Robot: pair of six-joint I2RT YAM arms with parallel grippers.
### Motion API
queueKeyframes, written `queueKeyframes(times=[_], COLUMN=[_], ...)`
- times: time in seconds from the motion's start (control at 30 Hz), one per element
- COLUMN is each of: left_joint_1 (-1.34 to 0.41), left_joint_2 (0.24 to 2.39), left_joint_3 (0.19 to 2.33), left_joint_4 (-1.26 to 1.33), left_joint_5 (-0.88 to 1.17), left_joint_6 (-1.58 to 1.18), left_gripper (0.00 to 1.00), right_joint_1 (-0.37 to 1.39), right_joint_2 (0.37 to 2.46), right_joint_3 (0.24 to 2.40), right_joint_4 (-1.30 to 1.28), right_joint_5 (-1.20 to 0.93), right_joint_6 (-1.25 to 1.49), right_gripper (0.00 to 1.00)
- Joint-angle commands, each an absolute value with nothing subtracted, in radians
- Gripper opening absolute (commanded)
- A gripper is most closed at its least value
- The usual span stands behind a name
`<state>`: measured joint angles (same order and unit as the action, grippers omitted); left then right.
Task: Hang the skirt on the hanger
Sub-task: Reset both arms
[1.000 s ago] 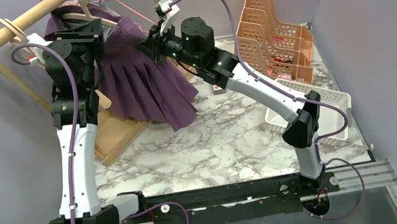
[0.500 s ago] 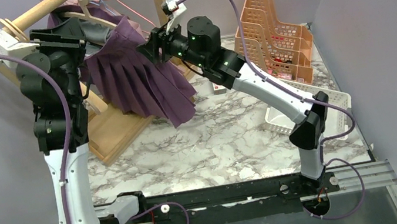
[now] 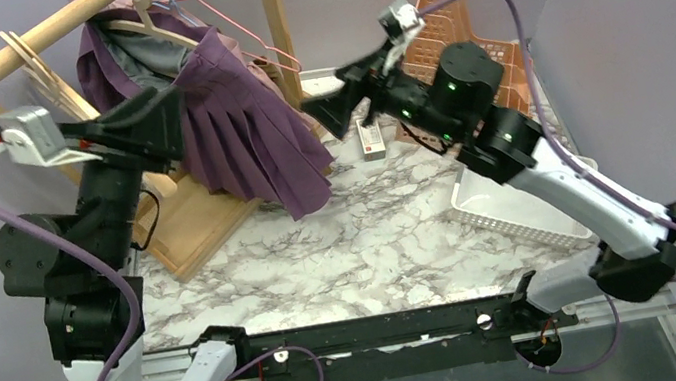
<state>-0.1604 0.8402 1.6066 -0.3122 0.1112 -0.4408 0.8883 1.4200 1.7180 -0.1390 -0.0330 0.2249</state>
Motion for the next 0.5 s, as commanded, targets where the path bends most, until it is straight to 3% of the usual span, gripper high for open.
queueKeyframes(times=[0.0, 0.17, 0.37, 0.47], left_joint_1=[-0.225, -0.256, -0.269, -0.266], left_joint_2=[0.79, 0.679, 0.606, 0.605], left_joint_3=[1.508, 1.396, 1.335, 1.344], left_joint_4=[-0.416, -0.523, -0.624, -0.71], left_joint_5=[0.282, 0.271, 0.245, 0.217], left_joint_6=[-0.308, -0.268, -0.25, -0.215], left_gripper=[0.47, 0.52, 0.76, 0.8], right_joint_1=[0.888, 0.888, 0.888, 0.888], right_joint_2=[1.22, 0.959, 0.768, 0.719], right_joint_3=[1.535, 1.316, 1.253, 1.251], right_joint_4=[-0.381, -0.575, -0.883, -0.981], right_joint_5=[0.088, 0.276, 0.452, 0.513], right_joint_6=[0.266, 0.412, 0.583, 0.631], right_gripper=[1.0, 1.0, 1.0, 1.0])
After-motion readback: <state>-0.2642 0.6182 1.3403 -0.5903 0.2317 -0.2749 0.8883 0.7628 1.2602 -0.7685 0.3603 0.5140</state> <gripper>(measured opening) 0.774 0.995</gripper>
